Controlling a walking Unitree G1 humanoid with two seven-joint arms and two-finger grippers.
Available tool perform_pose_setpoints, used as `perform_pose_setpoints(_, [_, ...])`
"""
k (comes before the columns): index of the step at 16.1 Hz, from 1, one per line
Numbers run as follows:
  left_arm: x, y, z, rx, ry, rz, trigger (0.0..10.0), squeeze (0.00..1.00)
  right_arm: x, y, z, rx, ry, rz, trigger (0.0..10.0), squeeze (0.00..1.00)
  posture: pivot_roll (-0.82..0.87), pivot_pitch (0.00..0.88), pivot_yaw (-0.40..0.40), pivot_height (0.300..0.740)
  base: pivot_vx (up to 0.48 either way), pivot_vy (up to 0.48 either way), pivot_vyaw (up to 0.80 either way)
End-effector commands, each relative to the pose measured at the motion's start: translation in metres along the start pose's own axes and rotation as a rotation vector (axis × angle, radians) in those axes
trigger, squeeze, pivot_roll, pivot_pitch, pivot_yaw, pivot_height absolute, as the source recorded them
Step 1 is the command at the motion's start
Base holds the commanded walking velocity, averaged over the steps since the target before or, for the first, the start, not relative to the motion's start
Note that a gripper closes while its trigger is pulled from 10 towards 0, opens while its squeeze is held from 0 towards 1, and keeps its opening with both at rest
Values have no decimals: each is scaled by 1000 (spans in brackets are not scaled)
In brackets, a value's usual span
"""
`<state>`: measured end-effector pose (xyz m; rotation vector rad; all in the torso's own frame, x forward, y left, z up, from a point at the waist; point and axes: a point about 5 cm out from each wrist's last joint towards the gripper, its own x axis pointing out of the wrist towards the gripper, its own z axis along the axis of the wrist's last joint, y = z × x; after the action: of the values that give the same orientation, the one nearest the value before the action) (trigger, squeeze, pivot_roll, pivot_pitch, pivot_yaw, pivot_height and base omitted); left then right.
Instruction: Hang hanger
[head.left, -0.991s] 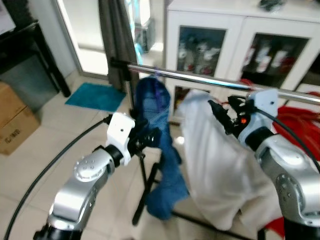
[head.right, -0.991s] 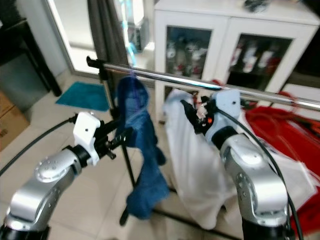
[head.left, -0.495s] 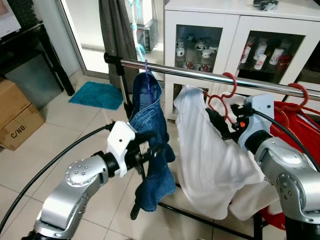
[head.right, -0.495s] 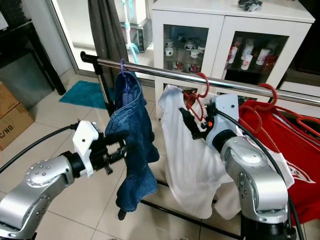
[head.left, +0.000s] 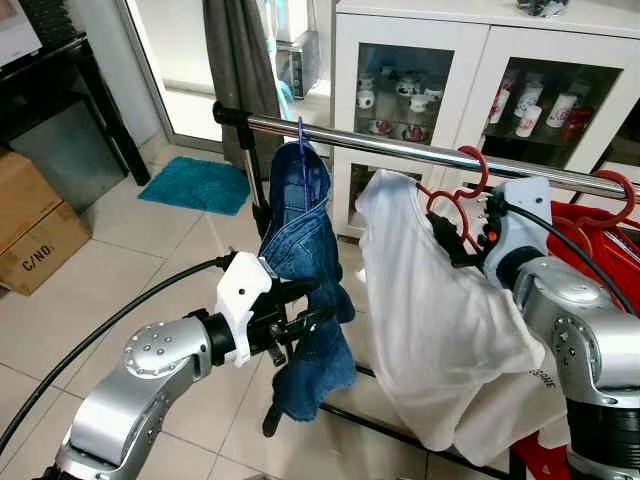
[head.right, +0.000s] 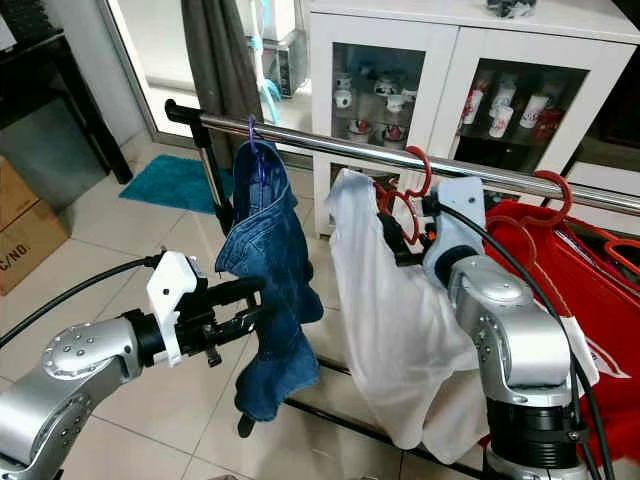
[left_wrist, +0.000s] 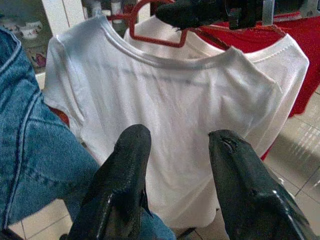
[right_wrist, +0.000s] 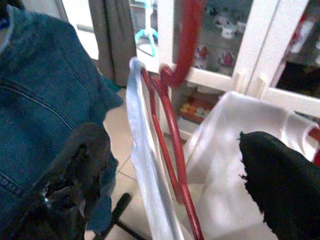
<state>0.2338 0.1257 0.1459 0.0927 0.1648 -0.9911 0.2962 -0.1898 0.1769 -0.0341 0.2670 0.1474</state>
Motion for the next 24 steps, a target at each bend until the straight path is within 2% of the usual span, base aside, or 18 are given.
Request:
perform_pose_setpoints(1, [0, -3, 1, -3, 3, -21, 10000, 0, 1, -6, 2, 4, 13, -23, 10000, 0, -70, 23, 32, 740, 0, 0, 0])
perform_pose_setpoints(2, [0, -3, 1, -5, 4, -22, 10000, 0, 1, -6, 1, 22, 24, -11, 10000, 0, -74, 29, 34, 740, 0, 0, 0])
perform_pose_setpoints(3, [0, -3, 1, -5, 5, -24, 10000, 0, 2, -6, -1, 42, 39, 5, 9216, 0, -74, 29, 34, 740, 0, 0, 0])
perform_pose_setpoints(4, [0, -3, 1, -5, 5, -27, 10000, 0, 3, -7, -2, 52, 49, 7, 4196, 0, -75, 34, 36, 740, 0, 0, 0])
perform_pose_setpoints(5, [1, -3, 2, -5, 5, -29, 10000, 0, 5, -8, -2, 67, 46, 7, 0, 0, -74, 35, 37, 740, 0, 0, 0])
perform_pose_setpoints(13, [6, -1, 5, 4, 0, -43, 10000, 0, 26, -6, 0, 112, 54, 60, 0, 0, -69, 43, 29, 740, 0, 0, 0])
perform_pose_setpoints(22, [7, -1, 6, 7, 0, -43, 10000, 0, 27, -4, -1, 112, 51, 75, 0, 0, -74, 46, 34, 740, 0, 0, 0])
perform_pose_setpoints(24, [10, 0, 3, 3, 15, -13, 10000, 0, 27, -2, -2, 108, 51, 80, 0, 0, -74, 46, 33, 740, 0, 0, 0])
